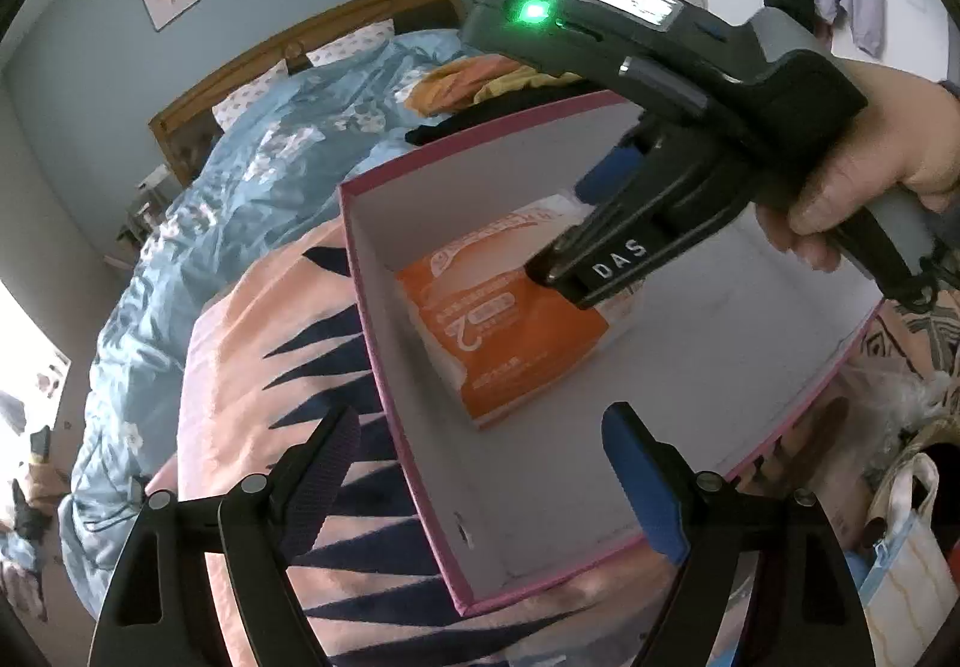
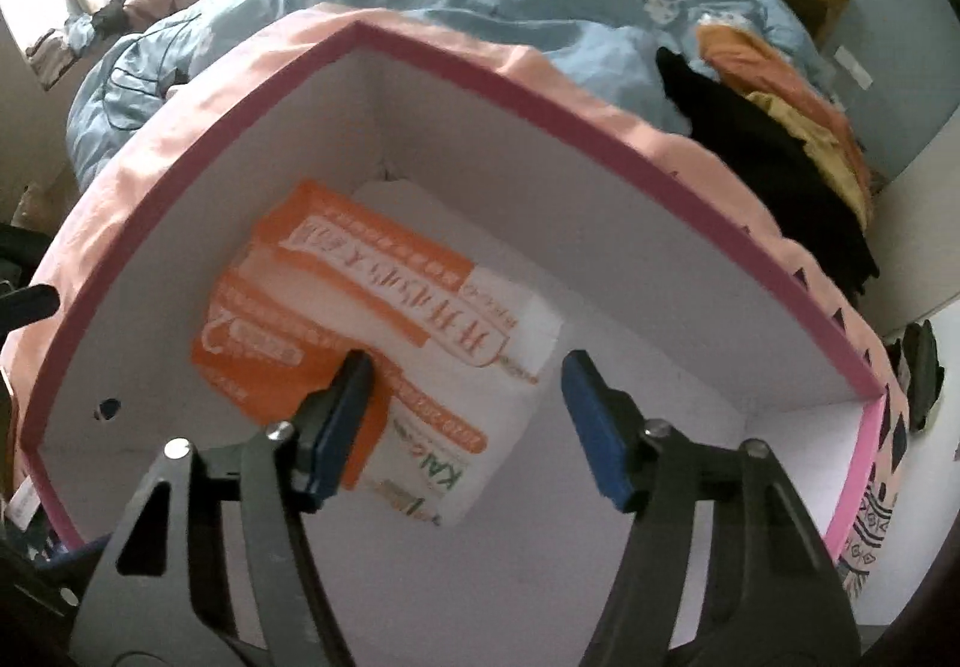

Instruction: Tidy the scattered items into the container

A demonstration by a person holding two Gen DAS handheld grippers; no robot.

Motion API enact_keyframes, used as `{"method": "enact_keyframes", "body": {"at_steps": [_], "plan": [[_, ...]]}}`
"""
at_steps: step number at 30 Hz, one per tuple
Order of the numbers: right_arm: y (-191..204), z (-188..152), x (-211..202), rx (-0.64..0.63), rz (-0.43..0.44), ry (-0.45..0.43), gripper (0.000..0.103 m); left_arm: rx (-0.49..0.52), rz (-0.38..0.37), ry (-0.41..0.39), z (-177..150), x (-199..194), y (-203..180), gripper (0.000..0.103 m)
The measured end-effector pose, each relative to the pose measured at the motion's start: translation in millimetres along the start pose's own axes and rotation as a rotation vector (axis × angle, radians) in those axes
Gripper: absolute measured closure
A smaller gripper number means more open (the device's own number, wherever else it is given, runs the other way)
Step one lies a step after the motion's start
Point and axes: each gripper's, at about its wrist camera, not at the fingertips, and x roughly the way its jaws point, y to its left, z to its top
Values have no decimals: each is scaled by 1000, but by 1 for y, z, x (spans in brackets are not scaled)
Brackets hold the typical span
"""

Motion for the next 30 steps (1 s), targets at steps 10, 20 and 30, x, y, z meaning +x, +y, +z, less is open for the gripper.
{"method": "enact_keyframes", "body": {"at_steps": [10,20,30], "plan": [[32,-34,-8,-257,-4,102,36,-14,-9,-5,-2,0,1,18],[24,-7,11,-95,-92,54,38,-31,-16,-6,-4,-1,1,18],[8,-9,-1,31,37,21,38,-76,-29,-4,-5,-9,3,18]]}}
